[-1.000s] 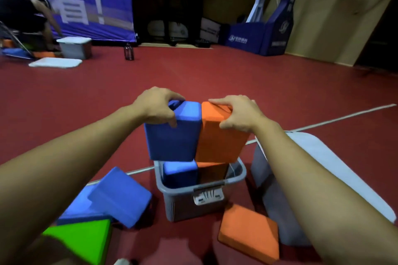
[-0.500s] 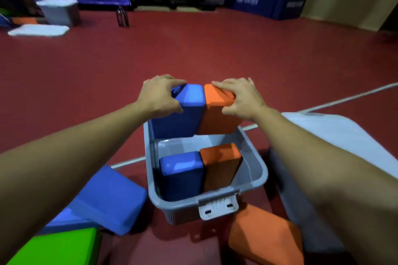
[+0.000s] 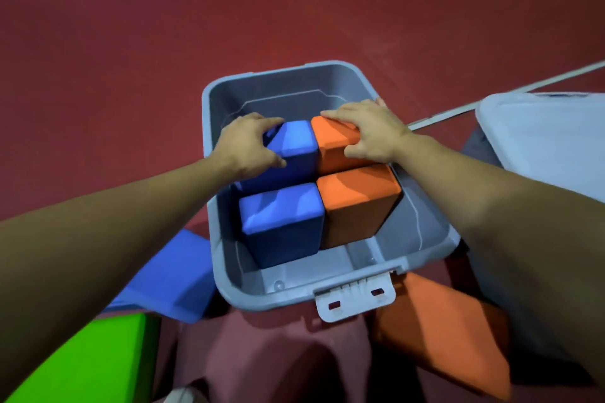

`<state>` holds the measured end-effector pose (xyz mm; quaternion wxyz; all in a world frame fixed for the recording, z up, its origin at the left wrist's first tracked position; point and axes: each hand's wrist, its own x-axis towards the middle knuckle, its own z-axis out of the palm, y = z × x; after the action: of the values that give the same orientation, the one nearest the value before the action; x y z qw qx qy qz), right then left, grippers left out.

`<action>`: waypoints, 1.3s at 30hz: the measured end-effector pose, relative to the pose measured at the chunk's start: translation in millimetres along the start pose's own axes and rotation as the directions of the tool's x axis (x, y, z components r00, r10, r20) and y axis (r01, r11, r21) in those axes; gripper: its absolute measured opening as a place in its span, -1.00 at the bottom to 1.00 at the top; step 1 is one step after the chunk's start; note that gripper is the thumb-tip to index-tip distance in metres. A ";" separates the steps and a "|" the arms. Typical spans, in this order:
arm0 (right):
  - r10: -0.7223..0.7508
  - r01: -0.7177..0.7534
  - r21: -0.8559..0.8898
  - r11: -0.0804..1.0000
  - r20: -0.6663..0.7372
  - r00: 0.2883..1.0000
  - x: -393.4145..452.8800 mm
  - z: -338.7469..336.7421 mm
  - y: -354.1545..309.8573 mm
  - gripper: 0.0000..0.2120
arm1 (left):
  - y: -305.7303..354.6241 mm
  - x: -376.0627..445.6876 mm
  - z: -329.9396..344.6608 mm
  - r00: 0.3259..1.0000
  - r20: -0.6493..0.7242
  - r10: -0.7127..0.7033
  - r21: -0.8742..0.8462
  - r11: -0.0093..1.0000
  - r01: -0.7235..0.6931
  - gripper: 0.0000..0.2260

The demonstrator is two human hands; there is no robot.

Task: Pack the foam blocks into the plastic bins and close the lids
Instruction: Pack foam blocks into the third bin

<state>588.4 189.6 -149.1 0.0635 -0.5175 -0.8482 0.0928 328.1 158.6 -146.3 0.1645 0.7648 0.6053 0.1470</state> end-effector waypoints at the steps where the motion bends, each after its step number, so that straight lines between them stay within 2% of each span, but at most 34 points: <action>1: -0.003 0.003 -0.014 1.000 0.026 1.000 -0.2 4.7 0.3 -0.19 | -3.4 -2.0 7.7 1.000 0.019 -0.008 -0.005 1.000 0.008 -0.25; 6: 0.004 0.000 -0.030 1.000 0.115 0.993 1.0 27.4 -7.1 -0.20 | -18.5 -8.7 25.4 0.995 0.095 -0.033 0.014 0.999 0.032 -0.26; 18: 0.039 -0.035 -0.026 0.999 0.138 0.990 -1.1 50.0 -5.4 -0.21 | -25.9 -9.9 49.4 0.978 0.205 -0.045 0.086 0.996 0.028 -0.31; 21: 0.052 -0.042 -0.063 0.997 0.173 0.984 0.2 58.1 -8.1 -0.28 | -26.7 -10.0 55.8 0.961 0.271 -0.061 0.155 0.988 0.019 -0.28; 25: 0.058 -0.052 -0.034 0.998 0.179 0.982 -1.4 64.6 -3.3 -0.27 | -21.8 -12.2 62.0 0.937 0.339 -0.085 0.263 0.965 -0.008 -0.25; 29: 0.076 -0.066 -0.055 0.996 0.197 0.977 -3.6 71.9 2.9 -0.25 | -19.1 -15.1 71.5 0.941 0.333 -0.056 0.302 0.952 -0.050 -0.25; 39: 0.092 -0.086 -0.038 0.996 0.204 0.975 -6.8 68.7 2.9 -0.27 | -16.2 -17.8 76.5 0.947 0.314 -0.059 0.331 0.942 -0.051 -0.31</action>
<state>580.0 178.5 -216.8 -0.0364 -0.5435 -0.8275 0.1361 342.4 139.0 -222.8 0.1282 0.7939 0.5883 -0.0845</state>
